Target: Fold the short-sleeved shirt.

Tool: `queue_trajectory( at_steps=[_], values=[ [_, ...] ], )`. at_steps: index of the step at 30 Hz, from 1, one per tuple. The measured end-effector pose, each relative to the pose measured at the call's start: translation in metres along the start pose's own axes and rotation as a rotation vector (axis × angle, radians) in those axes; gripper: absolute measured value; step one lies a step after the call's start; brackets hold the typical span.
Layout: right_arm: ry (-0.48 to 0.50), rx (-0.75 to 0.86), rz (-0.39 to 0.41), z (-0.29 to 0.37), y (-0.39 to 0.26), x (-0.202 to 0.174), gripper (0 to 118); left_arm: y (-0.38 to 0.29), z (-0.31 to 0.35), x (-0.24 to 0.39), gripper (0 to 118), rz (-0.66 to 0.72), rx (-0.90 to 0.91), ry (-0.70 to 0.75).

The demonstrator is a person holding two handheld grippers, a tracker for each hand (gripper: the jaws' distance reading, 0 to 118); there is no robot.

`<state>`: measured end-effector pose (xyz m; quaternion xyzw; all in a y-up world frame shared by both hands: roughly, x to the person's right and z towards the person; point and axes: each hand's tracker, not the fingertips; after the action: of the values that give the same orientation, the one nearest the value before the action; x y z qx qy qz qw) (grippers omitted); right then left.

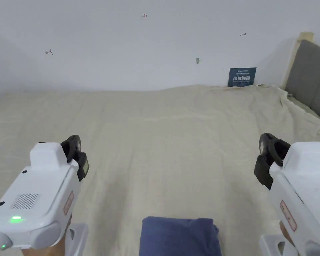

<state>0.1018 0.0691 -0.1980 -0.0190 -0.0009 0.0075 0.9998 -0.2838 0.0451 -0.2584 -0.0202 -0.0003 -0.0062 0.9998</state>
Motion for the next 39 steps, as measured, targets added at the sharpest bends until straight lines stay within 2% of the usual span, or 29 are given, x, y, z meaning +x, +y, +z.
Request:
queue_trajectory(
  at_steps=[12,20,23,33,39],
  values=[
    [0.029,-0.044,-0.025,-0.012,-0.024,-0.013,0,-0.013,0.001,-0.006,0,0.030,-0.057,-0.006],
    [0.118,-0.207,-0.062,-0.031,-0.099,-0.039,0,-0.035,0.003,-0.006,0,0.037,-0.144,-0.039],
    [0.129,-0.279,-0.052,-0.037,-0.129,-0.048,0,-0.044,0.004,-0.007,0,0.043,-0.169,-0.046],
    [0.121,-0.433,0.015,-0.054,-0.217,-0.068,0,-0.074,0.002,-0.009,0,0.064,-0.254,-0.056],
    [0.128,-0.508,-0.005,-0.060,-0.261,-0.072,0,-0.090,0.001,-0.008,0,0.090,-0.305,-0.075]
  ],
)
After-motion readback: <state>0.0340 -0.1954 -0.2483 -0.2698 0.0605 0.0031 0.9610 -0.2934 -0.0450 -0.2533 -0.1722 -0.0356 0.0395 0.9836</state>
